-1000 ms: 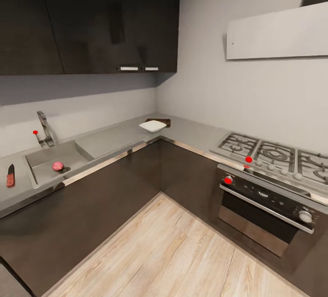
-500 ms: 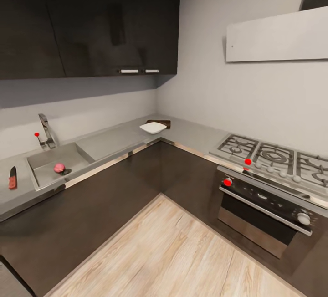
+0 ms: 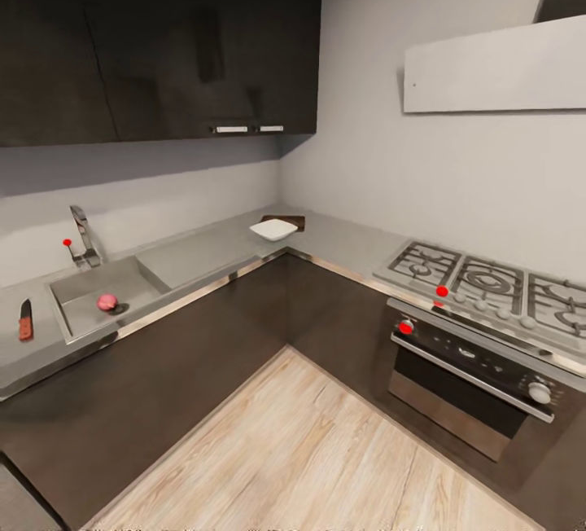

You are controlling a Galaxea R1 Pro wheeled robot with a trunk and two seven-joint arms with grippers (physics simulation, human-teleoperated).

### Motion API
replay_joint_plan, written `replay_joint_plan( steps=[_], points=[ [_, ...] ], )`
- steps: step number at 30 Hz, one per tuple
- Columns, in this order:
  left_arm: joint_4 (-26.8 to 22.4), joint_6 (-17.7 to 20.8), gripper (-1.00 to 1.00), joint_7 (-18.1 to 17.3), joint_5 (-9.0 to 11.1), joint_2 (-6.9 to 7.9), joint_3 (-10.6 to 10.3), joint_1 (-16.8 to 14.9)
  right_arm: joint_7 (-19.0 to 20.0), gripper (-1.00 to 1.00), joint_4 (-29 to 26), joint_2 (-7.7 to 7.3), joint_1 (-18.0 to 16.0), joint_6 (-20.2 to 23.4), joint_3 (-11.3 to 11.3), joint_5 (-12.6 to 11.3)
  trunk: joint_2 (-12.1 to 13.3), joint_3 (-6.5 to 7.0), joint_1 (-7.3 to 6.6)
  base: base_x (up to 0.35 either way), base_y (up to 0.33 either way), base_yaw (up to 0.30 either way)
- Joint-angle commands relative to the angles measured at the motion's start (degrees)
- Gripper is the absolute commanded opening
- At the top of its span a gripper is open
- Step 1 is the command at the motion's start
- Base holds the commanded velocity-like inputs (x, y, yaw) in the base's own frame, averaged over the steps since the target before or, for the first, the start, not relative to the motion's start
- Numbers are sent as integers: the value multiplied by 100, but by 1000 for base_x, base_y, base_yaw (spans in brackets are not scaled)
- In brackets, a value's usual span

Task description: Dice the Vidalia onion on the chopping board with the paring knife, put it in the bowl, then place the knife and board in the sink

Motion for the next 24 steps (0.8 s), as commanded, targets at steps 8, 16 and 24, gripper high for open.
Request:
replay_joint_plan(
  steps=[8,16,24],
  points=[
    [-7,-9,100,16,2,-1,1,2,-7,100,5,1,-4,-9,-5,5,317,67,-176,0,0,0],
    [-8,-9,100,16,6,-1,1,2,-7,100,4,-4,-4,-16,-5,4,638,145,-351,0,0,0],
    [-10,-9,100,16,9,-1,1,2,-7,100,6,-8,-4,-17,-5,7,959,280,-527,0,0,0]
  ],
)
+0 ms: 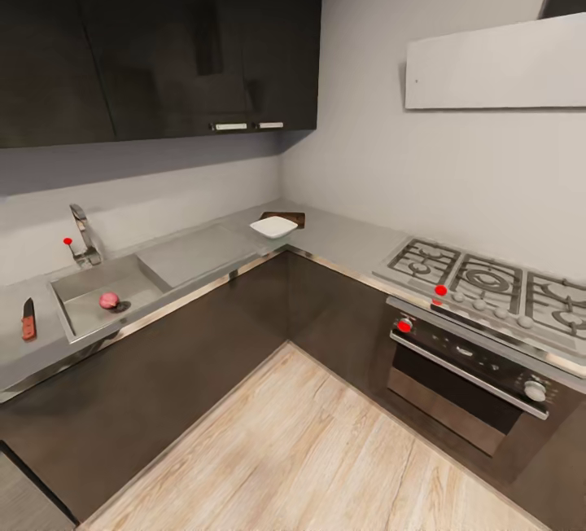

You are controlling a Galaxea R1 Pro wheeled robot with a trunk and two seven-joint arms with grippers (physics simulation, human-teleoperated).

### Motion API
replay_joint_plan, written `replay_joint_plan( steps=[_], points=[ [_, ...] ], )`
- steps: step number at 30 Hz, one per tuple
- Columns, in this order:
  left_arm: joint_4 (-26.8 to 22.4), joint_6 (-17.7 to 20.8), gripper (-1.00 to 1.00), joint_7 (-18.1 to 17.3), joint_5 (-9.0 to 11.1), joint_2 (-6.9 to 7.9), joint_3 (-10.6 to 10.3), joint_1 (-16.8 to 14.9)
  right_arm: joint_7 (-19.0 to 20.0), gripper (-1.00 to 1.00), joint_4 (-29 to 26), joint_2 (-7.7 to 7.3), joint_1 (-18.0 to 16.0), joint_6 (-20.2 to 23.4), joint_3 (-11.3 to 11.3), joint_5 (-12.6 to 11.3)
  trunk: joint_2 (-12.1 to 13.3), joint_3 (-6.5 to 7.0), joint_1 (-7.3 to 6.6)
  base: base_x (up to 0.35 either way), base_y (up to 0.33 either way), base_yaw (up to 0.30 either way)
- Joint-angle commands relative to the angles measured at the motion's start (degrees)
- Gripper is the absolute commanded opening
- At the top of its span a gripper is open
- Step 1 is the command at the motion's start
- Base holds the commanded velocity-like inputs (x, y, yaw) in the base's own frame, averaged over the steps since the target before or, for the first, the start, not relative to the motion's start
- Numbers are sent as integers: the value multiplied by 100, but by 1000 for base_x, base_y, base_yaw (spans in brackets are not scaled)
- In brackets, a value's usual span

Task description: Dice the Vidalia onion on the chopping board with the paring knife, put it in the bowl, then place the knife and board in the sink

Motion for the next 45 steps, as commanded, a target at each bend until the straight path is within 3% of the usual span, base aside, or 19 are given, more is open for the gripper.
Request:
replay_joint_plan(
  steps=[1,30,35,37,38,39,40,41,43,45],
  points=[
    [-7,-9,100,16,4,-2,1,0,-7,100,3,1,-4,-16,-6,6,35,11,-21,0,0,0],
    [-26,-9,100,16,-4,-10,-7,2,-4,100,9,5,-4,-8,-6,6,1198,532,-658,0,0,0],
    [-35,-5,100,26,-36,-14,-6,2,-7,100,10,4,-4,-8,-6,6,1198,532,-658,0,0,0],
    [-285,63,100,45,-45,-59,5,-1,-7,100,9,-2,-4,-10,-6,9,1198,532,-658,0,0,0],
    [-562,166,100,50,-48,-125,5,-2,-7,100,13,-1,-4,-9,-6,10,1198,532,-658,0,0,0],
    [-1143,587,100,58,-55,-259,3,-3,-7,100,15,0,-4,-11,-6,9,1198,532,-658,0,0,0],
    [-1373,826,100,58,-59,-301,3,-4,-7,100,16,0,-4,-10,-6,10,1198,532,-658,0,0,0],
    [-2146,1768,100,48,-69,-391,-17,-3,-7,100,17,-1,-4,-9,-6,11,1198,532,-658,0,0,0],
    [-3260,3188,100,25,-73,-446,-162,-9,-7,100,18,-7,-4,-4,-6,11,1198,532,-658,0,0,0],
    [-4265,4167,100,20,-74,-473,-408,-32,-7,100,18,-13,-4,2,-6,11,1198,532,-658,0,0,0]
  ],
)
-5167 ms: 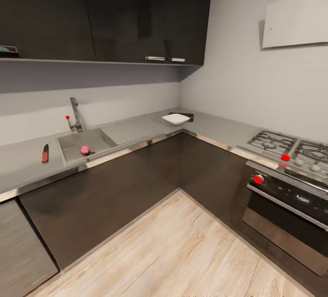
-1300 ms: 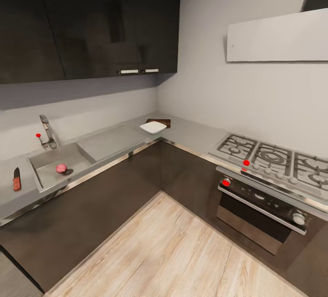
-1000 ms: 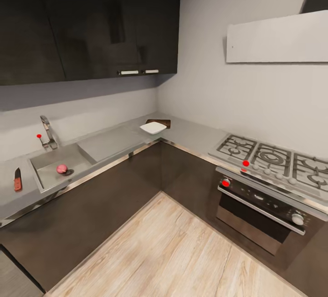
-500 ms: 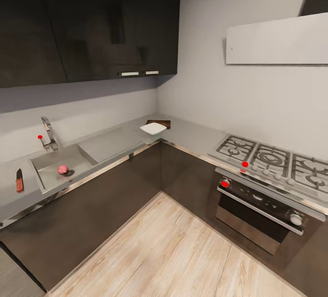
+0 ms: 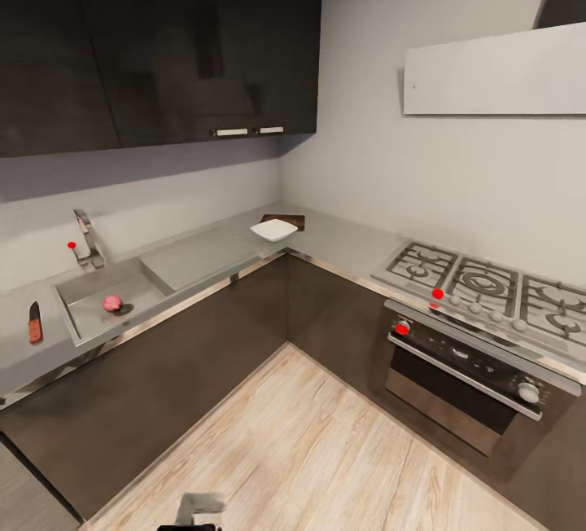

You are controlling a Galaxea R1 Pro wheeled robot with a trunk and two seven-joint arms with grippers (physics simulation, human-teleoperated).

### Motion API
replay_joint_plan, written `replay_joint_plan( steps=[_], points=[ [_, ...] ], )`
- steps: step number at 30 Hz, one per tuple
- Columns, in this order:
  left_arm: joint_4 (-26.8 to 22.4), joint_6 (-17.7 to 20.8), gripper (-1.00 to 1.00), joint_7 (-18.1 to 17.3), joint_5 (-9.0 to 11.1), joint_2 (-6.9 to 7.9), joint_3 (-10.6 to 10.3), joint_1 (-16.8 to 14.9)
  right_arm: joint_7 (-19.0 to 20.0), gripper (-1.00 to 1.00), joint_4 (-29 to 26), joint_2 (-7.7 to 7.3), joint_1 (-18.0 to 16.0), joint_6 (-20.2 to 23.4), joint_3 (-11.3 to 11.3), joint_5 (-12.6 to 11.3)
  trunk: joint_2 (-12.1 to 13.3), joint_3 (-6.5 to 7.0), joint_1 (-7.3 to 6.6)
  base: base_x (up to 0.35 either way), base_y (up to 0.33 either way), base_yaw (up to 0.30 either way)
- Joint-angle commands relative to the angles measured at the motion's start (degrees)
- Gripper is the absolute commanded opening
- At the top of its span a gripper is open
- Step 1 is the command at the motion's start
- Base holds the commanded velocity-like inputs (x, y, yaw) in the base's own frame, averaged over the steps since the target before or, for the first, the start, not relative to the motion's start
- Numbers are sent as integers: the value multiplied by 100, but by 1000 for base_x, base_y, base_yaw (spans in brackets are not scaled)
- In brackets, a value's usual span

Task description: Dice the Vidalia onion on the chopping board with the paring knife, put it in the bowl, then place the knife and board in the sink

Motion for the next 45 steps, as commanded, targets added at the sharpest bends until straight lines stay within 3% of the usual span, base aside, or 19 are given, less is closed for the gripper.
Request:
replay_joint_plan(
  steps=[1,3,7,10,13,14,15,16,19,20,22,23,26,31,45],
  points=[
    [-457,316,100,38,-1,-20,-133,-26,-7,100,4,0,-4,-14,-5,7,-10,-11,3,0,0,0],
    [-1174,676,100,61,-11,-134,-383,-169,-7,100,4,-2,-4,-10,-5,7,-10,-11,3,0,0,0],
    [-1526,1246,100,69,-17,-192,-487,-608,-7,100,4,7,-4,-6,-3,7,-10,-11,3,0,0,0],
    [-1643,1811,100,66,-15,-211,-515,-1160,-7,100,4,13,-4,-2,0,7,-10,-11,3,0,0,0],
    [-1690,1972,100,67,4,-221,-522,-1781,-7,100,4,10,-4,0,-3,6,-10,-11,3,0,0,0],
    [-1688,2010,100,71,32,-225,-523,-2142,-7,100,4,8,-4,0,-4,6,-10,-11,3,0,0,0],
    [-1652,2039,100,72,65,-226,-524,-2576,-7,100,4,11,-4,0,-4,6,-10,-11,3,0,0,0],
    [-1621,2046,100,73,76,-227,-524,-2725,-7,100,4,12,-4,0,-3,6,-10,-11,3,0,0,0],
    [-1287,2075,100,74,183,-229,-524,-3652,-7,100,4,14,-4,0,-3,6,-10,-11,3,0,0,0],
    [-1224,2078,100,74,211,-229,-524,-3804,-7,100,4,14,-4,0,-2,6,-10,-11,3,0,0,0],
    [-958,2085,100,74,366,-230,-524,-4353,-7,100,4,14,-4,0,-4,6,-10,-11,3,0,0,0],
    [-887,2086,100,74,415,-230,-524,-4477,-7,100,4,14,-4,0,-4,6,-10,-11,3,0,0,0],
    [-388,2089,100,80,773,-230,-523,-5181,-2,100,4,15,-4,0,0,7,-10,-11,3,0,0,0],
    [-49,2099,100,82,1036,-225,-524,-5550,1,100,4,15,-4,-4,-1,7,-10,-11,3,0,0,0],
    [-357,2120,100,78,1088,-2,-570,-5626,-16,100,9,39,-4,-6,4,-1,-10,-11,3,0,0,0]
  ],
)
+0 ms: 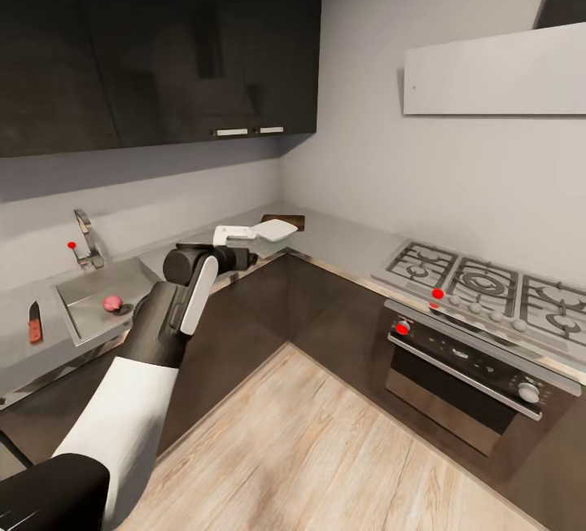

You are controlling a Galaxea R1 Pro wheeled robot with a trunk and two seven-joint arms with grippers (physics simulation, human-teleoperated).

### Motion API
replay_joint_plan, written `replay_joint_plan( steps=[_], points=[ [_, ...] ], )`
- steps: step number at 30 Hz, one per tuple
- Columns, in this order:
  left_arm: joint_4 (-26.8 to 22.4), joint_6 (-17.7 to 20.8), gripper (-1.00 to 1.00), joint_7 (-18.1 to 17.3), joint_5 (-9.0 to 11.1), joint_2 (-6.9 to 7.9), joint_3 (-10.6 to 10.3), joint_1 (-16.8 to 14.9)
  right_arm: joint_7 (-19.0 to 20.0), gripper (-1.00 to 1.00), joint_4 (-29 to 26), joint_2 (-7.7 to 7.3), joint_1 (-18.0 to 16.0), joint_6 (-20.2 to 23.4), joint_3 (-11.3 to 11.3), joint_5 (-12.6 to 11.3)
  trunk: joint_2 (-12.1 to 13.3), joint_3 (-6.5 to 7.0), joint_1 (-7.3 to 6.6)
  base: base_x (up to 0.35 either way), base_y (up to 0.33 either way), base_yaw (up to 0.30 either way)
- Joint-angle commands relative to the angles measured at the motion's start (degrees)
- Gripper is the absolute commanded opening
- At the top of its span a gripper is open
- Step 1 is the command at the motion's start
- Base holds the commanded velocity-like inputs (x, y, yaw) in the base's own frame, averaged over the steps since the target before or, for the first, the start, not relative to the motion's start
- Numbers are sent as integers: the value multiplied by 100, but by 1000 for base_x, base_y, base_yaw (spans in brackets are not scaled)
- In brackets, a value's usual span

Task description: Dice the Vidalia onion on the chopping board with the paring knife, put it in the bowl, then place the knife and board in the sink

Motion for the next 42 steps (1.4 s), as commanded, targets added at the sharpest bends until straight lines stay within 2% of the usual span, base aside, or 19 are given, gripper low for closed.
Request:
replay_joint_plan(
  steps=[1,9,42],
  points=[
    [-23,19,100,57,62,7,-4,-6,-8,100,5,4,-5,-15,-5,5,-11,-12,3,36,0,0],
    [-47,16,100,55,63,0,1,-7,-9,100,7,4,-5,-11,-5,8,-11,-12,3,188,0,0],
    [1,15,100,54,63,-5,-3,-7,-9,100,69,29,-5,-11,-2,13,-11,-12,3,332,0,0]
  ],
)
